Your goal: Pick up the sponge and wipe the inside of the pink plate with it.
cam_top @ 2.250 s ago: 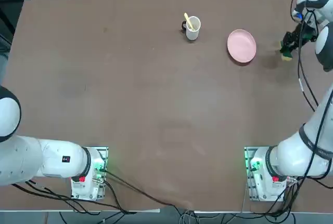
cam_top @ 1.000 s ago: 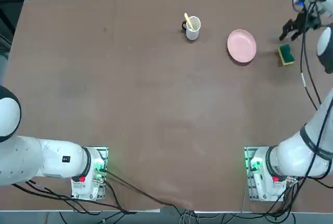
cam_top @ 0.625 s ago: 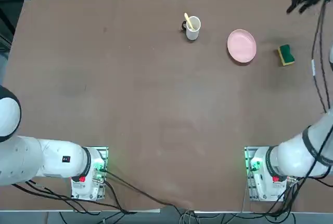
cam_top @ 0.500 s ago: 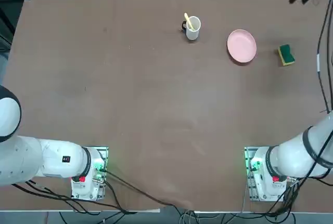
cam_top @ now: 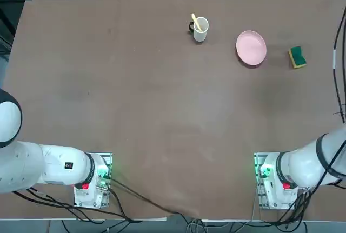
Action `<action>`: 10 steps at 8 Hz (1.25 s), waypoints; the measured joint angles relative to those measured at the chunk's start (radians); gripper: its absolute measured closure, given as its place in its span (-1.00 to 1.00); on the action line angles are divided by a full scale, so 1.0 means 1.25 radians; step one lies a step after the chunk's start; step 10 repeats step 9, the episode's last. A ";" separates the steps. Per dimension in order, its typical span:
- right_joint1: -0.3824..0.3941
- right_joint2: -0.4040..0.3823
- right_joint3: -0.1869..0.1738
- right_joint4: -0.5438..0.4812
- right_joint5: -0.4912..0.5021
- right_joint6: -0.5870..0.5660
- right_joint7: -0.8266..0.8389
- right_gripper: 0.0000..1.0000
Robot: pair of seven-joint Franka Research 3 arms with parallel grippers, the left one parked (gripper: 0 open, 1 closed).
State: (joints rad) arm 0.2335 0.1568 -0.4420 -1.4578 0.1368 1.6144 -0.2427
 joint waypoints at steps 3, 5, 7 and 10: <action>-0.042 -0.094 0.119 -0.025 -0.067 -0.064 0.073 -1.00; -0.099 -0.142 0.224 -0.065 -0.085 -0.091 0.118 -1.00; -0.105 -0.173 0.242 -0.104 -0.091 -0.109 0.141 -1.00; -0.107 -0.200 0.245 -0.144 -0.092 -0.109 0.153 -1.00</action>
